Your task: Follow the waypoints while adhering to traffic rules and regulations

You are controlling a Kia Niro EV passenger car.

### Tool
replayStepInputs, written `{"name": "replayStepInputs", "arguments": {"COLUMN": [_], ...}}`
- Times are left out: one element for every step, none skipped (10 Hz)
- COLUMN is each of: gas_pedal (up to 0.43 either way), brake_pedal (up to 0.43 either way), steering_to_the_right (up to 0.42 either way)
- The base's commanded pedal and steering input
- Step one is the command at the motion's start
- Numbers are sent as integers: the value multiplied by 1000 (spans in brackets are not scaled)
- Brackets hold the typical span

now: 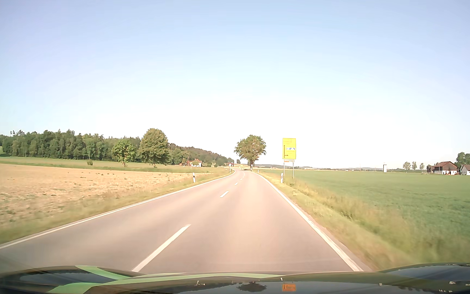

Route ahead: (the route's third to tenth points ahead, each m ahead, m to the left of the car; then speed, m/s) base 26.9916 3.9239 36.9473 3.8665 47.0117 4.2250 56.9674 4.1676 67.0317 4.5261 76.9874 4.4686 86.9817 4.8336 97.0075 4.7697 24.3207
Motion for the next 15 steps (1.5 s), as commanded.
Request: {"name": "replayStepInputs", "arguments": {"gas_pedal": [169, 169, 177, 177, 177, 177, 189, 197, 209, 209, 220, 220, 220, 220, 228], "brake_pedal": [0, 0, 0, 0, 0, 0, 0, 0, 0, 0, 0, 0, 0, 0, 0], "steering_to_the_right": [-2, -2, -2, -2, -2, -2, -2, -2, -2, -2, -2, -2, -2, -2, -2]}}
